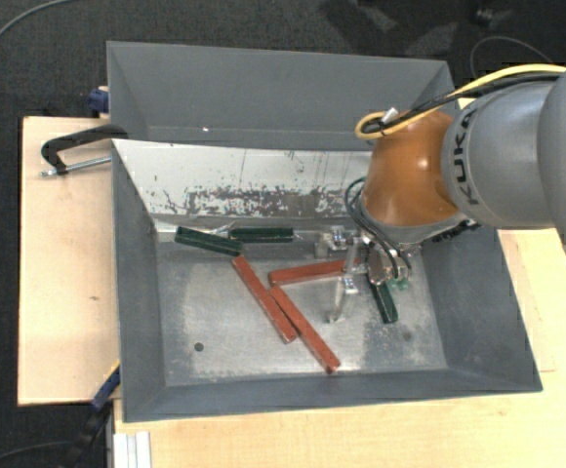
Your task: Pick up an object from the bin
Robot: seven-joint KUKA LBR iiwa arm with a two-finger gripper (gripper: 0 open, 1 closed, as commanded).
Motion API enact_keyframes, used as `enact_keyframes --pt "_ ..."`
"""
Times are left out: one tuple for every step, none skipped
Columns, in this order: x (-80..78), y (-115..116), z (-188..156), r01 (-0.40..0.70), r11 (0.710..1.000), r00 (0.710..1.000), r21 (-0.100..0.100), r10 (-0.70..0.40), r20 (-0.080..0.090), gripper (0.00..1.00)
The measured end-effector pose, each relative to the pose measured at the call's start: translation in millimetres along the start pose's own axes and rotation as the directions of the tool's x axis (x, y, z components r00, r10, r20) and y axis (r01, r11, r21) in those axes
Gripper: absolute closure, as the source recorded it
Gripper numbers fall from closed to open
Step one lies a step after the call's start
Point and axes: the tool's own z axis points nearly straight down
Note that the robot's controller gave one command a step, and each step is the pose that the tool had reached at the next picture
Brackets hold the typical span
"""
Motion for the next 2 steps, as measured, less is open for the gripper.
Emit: enact_keyframes --pt "-1.7 -0.5 -4.8 0.000 1.000 1.000 0.001 0.000 0.007 1.00" --pt "-3.5 7.3 -70.7 0.277 0.961 0.961 0.006 -0.277 0.016 1.00"
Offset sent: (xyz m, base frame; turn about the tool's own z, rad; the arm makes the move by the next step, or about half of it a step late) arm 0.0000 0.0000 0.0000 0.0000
